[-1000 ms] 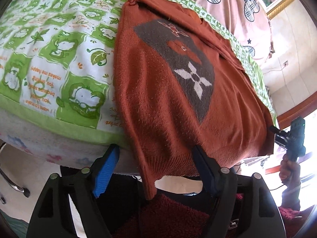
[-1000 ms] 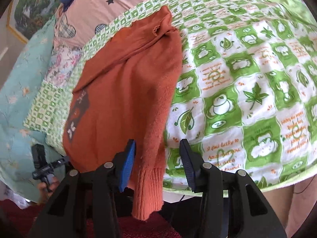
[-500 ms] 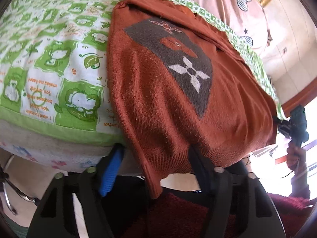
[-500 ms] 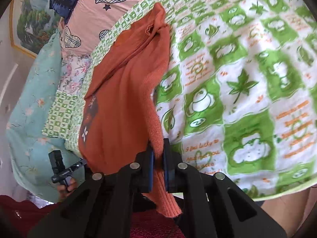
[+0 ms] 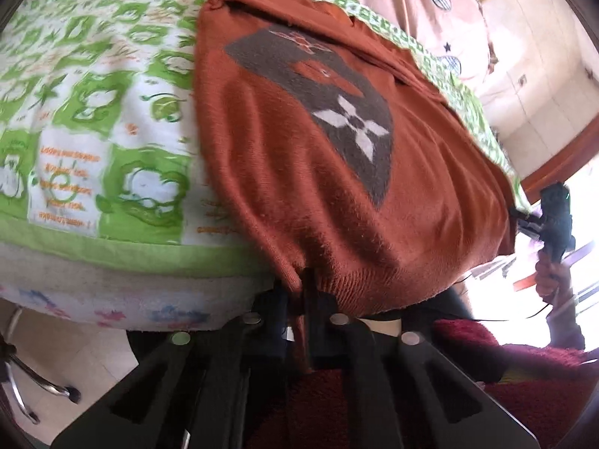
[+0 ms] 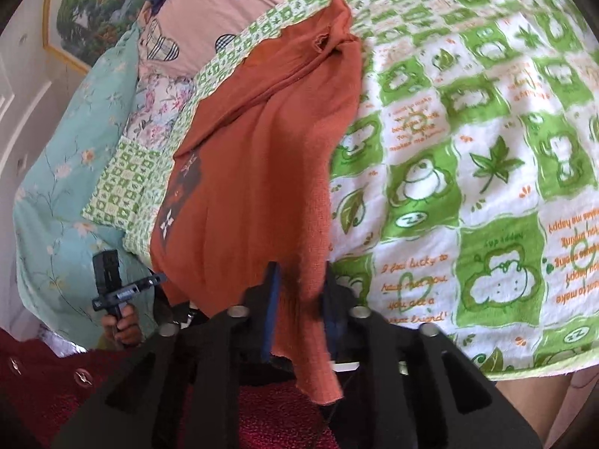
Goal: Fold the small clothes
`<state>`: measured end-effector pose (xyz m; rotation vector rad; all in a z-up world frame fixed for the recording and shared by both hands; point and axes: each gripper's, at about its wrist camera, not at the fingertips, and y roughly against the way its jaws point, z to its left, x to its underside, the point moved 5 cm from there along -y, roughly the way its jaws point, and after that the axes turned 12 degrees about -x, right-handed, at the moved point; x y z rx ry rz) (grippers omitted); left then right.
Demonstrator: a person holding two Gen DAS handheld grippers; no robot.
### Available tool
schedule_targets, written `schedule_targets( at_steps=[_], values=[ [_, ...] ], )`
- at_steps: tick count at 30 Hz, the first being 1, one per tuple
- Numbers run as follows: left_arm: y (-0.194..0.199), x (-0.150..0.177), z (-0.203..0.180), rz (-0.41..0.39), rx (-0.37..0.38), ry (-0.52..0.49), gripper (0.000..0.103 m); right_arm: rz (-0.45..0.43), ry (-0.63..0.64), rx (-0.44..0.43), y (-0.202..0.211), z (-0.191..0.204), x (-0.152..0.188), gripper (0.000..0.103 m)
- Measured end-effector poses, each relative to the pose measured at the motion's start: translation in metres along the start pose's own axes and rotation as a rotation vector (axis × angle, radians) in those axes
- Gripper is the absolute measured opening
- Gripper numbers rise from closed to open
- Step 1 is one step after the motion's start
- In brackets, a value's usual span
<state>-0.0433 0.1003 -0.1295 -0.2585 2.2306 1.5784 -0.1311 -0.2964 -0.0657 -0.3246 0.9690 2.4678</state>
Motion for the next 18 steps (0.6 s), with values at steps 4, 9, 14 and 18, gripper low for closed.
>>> schedule_targets(
  at_steps=[4,9,14,18],
  values=[
    [0.027,-0.004,-0.003,-0.065,0.059,0.048,0.005,-0.049,-0.017,-0.108,0.010,0.004,0.001,0.007],
    [0.076,-0.014,-0.013,-0.193,0.106,0.054,0.005,-0.154,-0.035,-0.259,0.026,0.011,-0.006,0.007],
    [0.104,-0.035,-0.006,-0.270,0.135,0.106,0.005,-0.233,-0.024,-0.329,0.035,0.019,-0.025,0.007],
    [0.108,-0.056,-0.008,-0.303,0.146,0.111,0.004,-0.267,-0.011,-0.329,0.032,0.025,-0.051,0.007]
  ],
)
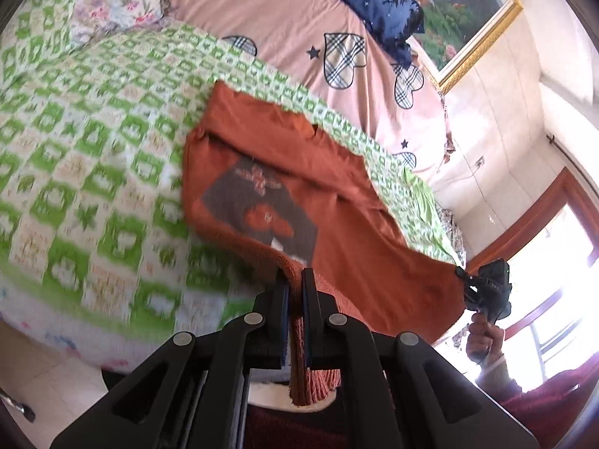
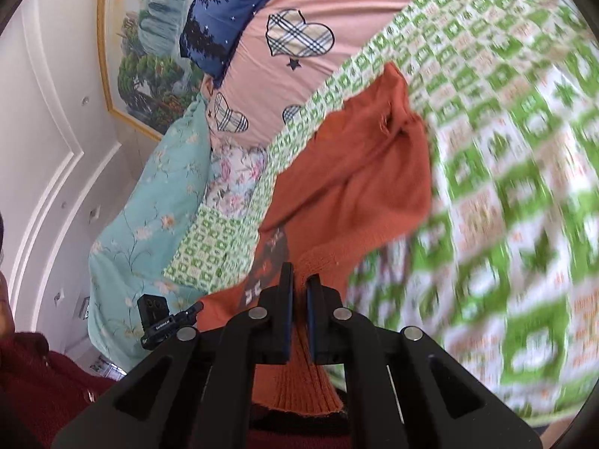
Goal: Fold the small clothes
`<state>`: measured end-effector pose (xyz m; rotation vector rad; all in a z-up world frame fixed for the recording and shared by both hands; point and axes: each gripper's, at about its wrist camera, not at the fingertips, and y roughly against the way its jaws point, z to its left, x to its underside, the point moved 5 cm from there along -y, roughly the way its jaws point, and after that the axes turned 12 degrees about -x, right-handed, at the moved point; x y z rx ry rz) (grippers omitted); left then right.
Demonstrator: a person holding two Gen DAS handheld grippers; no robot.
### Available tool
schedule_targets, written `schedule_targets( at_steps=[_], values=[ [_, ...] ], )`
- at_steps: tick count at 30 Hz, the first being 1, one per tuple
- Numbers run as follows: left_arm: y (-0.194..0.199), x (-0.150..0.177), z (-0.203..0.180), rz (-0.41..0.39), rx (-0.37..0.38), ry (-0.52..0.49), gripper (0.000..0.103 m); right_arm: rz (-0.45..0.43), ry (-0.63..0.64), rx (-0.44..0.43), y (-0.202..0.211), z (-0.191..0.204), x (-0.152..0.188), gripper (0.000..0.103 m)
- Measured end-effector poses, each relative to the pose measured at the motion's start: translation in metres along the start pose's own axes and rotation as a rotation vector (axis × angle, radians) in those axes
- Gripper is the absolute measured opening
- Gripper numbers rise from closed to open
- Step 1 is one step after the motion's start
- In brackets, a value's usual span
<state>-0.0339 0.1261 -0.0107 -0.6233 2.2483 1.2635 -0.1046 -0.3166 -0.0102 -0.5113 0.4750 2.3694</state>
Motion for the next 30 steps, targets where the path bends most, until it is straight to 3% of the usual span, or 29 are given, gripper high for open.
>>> schedule_targets(
  at_steps=[10,16,23,30],
  values=[
    [-0.032,-0.100,-0.011,-0.176,-0.065,-0.039,0.004,-0.090,0.074,0.043,-0.042,0.000,-0.096,0.006],
    [-0.072,-0.172,-0.011,-0.244,-0.117,-0.028,0.004,-0.134,0.078,0.160,-0.075,-0.019,-0.171,0.006],
    [-0.144,-0.227,0.005,-0.185,-0.179,0.001,0.004,-0.123,0.046,0.287,-0.117,-0.067,-0.226,0.006],
    [-0.219,-0.253,0.029,-0.100,-0.243,0.010,0.004,-0.083,-0.008,0.411,-0.145,-0.120,-0.243,0.006]
  ],
)
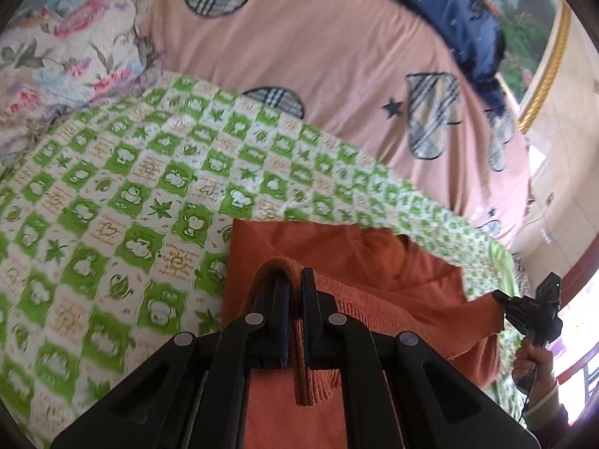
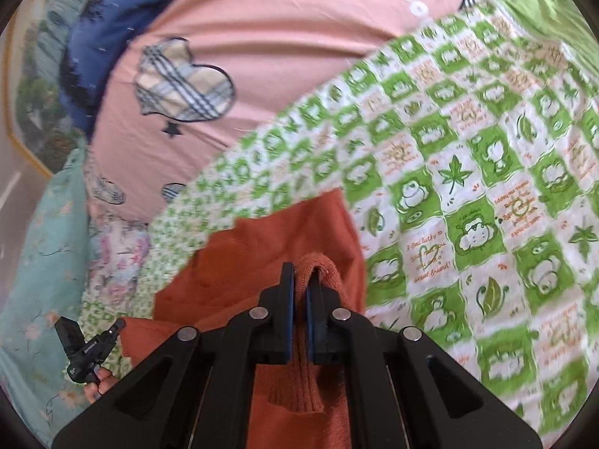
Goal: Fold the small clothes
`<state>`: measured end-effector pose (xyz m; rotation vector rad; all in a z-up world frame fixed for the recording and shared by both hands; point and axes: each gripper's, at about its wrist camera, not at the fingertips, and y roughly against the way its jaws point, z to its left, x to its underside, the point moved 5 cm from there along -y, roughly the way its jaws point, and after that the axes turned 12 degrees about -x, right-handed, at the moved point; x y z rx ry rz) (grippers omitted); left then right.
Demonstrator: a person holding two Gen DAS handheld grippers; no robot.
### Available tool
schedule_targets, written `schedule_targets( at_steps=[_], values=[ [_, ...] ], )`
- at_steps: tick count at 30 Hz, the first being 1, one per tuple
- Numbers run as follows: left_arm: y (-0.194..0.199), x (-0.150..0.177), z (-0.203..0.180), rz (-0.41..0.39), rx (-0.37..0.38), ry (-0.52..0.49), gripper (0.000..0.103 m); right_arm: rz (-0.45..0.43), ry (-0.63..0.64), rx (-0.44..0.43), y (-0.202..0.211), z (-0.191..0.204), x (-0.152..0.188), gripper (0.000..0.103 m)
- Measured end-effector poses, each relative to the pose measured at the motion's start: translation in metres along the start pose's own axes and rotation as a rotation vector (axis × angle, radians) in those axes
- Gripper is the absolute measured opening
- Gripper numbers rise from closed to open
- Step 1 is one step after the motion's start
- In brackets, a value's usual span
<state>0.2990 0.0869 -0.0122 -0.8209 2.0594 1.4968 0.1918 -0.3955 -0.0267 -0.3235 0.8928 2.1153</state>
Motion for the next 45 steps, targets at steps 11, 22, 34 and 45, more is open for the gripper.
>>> schedule_targets(
  at_steps=[11,22,34,45],
  values=[
    [-0.039,0.035,0.012,0.131,-0.031,0.006,0.007,0.021,-0.022,0.095,-0.004,-0.020,0.014,0.010],
    [-0.022,0.128,-0.087,0.232,0.059,-0.288,0.019,0.415,0.404,-0.047,-0.055,0.083,0.116,0.015],
    [-0.079,0.009,-0.037,0.096,-0.159,-0.087,0.039,0.041,0.126,0.198,-0.058,-0.003,0.004,0.016],
    [-0.023,0.048,-0.017,0.057,-0.103,0.055,0.042,-0.039,0.124,0.160,-0.021,0.014,0.046,0.028]
  ],
)
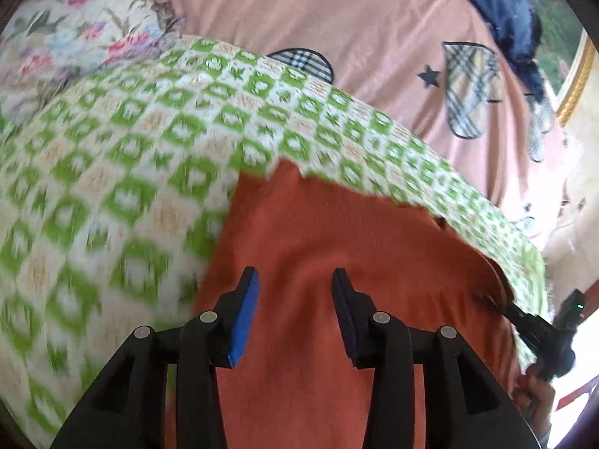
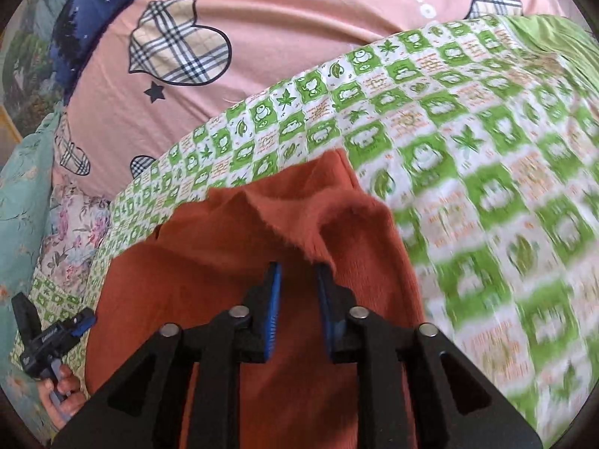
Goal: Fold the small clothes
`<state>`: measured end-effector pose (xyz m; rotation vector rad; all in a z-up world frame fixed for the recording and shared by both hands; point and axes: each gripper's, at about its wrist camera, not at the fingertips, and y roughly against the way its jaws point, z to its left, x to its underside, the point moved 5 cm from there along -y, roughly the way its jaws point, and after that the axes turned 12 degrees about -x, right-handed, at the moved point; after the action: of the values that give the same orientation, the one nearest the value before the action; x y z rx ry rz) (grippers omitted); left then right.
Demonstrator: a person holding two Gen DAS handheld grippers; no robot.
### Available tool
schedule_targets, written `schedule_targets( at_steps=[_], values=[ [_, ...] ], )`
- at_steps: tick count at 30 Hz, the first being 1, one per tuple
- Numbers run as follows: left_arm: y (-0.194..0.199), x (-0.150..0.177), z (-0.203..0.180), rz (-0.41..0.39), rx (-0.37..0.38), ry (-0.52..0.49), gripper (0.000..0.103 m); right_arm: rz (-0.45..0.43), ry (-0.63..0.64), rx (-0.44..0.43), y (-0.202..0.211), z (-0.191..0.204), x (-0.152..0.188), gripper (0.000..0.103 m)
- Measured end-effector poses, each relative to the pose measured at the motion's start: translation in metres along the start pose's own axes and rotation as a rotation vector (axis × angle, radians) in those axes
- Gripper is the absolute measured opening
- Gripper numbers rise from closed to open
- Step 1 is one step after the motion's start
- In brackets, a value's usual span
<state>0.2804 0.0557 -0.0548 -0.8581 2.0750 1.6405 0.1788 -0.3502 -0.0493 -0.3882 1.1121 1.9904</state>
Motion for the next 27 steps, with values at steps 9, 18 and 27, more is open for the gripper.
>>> schedule_targets(
  at_steps=[9,18,27],
  values=[
    [0.065,0.096,-0.021,0.051,0.134,0.007,0.050,-0.078,-0.004,-0.062,0.054,0.012,0.065,0.039],
    [0.068,0.152,-0.028,0.157,0.204,0.070,0.061,-0.029,0.041,-0.105,0.061,0.032,0.092,0.039],
    [0.051,0.137,-0.010,0.163,0.210,0.224,0.075,0.016,0.046,-0.133,0.065,0.040,0.106,0.042]
  ],
)
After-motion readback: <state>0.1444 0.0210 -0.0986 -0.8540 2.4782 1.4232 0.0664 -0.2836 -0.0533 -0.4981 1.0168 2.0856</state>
